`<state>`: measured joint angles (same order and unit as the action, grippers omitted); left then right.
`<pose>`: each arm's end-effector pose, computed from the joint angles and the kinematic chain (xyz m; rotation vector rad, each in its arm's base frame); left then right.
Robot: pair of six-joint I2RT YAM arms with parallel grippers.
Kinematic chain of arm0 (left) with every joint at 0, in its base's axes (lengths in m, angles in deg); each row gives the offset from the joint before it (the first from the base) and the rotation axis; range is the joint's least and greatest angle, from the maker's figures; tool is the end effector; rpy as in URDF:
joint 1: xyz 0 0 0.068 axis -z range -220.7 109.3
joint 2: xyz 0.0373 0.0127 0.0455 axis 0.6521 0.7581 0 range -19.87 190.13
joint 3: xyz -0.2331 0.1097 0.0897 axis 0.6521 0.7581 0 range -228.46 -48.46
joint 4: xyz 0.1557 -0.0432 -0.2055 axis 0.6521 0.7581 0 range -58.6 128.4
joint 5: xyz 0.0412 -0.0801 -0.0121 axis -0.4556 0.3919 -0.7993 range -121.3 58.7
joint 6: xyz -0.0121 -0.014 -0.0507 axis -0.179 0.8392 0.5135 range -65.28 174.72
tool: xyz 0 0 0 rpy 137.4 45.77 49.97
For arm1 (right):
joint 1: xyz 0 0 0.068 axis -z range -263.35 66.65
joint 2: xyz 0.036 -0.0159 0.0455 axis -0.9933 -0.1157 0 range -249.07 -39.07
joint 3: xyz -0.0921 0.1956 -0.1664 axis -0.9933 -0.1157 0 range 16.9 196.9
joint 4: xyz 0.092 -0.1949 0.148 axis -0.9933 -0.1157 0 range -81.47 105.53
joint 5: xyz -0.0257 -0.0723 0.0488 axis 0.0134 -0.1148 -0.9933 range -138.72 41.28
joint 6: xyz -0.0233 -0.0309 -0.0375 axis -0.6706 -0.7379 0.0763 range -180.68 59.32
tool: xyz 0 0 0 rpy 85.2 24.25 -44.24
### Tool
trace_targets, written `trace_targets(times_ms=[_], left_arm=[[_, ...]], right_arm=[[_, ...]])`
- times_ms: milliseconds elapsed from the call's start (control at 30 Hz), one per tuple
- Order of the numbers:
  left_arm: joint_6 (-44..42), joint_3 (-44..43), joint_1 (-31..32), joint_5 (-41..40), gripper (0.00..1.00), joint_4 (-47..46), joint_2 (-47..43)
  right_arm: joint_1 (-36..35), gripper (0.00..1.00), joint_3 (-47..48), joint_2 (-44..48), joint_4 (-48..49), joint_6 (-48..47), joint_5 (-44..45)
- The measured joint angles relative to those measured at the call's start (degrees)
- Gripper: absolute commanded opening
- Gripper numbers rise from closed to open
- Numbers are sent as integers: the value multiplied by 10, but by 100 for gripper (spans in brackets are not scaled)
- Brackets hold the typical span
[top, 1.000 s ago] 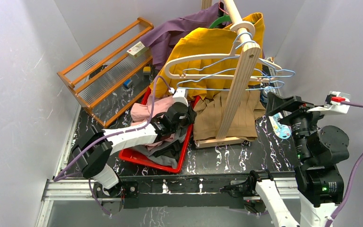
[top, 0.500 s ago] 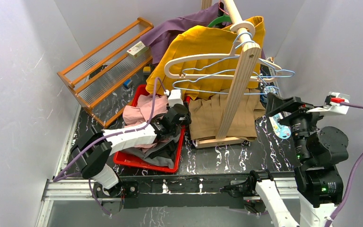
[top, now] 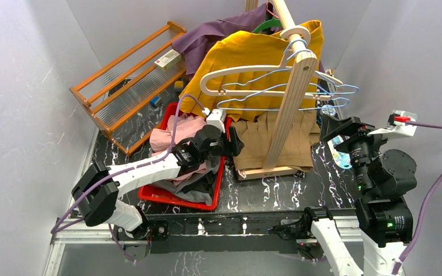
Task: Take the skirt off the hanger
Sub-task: Pick up the skirt from the center of the board.
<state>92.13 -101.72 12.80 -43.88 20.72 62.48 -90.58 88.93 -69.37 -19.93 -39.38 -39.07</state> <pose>0.2033 -0.2616 0.2740 0.1209 1.9774 -0.8620 0.0438 -0.0004 0.4664 0.3159 1.4348 0.2824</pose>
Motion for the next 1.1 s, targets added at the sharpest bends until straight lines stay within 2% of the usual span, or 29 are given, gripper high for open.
trace_targets(times_ms=[67,167,333,433,567,700,833,933,1000,1100], left_arm=[[4,-3,5,16,63,0,5],[5,-20,15,24,80,1,28],[-9,-48,12,10,81,19,69],[-18,-68,-12,17,80,25,91],[-48,-82,-48,1,83,62,106],[-79,-87,-59,-16,77,97,106],[-86,-87,-55,4,67,98,104],[-80,-85,-48,25,54,83,97],[-73,-85,-42,36,49,69,97],[-61,-85,-32,43,52,62,97]], right_arm=[[0,99,-3,0,0,2,-4],[0,98,-4,0,1,4,-8],[0,98,-3,0,1,4,-8],[0,98,-3,0,0,4,-8],[0,98,-3,0,0,4,-8],[0,98,-3,0,0,4,-8],[0,98,-4,0,1,4,-8],[0,98,-7,0,6,7,-11],[0,98,-7,0,7,9,-12],[0,99,-7,0,9,10,-14]])
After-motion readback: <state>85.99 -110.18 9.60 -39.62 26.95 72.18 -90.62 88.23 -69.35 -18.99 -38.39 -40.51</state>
